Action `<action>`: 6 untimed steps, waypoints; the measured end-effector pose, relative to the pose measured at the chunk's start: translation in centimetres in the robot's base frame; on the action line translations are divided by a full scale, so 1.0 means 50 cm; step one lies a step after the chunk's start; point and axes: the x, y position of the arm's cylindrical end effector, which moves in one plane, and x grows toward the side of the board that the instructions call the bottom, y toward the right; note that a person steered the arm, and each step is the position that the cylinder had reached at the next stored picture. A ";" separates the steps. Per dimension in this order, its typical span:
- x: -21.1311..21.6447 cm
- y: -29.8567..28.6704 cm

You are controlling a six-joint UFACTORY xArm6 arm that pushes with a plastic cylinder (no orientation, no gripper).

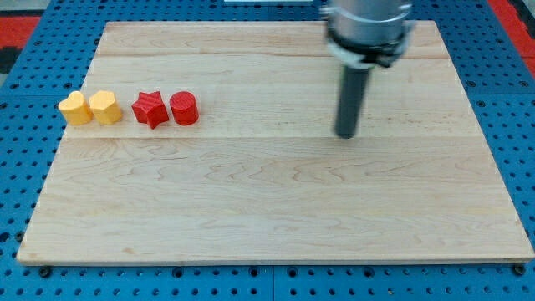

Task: Place the arm top right of the blue triangle

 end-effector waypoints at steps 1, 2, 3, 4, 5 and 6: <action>-0.079 0.127; -0.174 0.190; -0.258 0.220; -0.348 0.231; -0.436 0.231; -0.475 0.188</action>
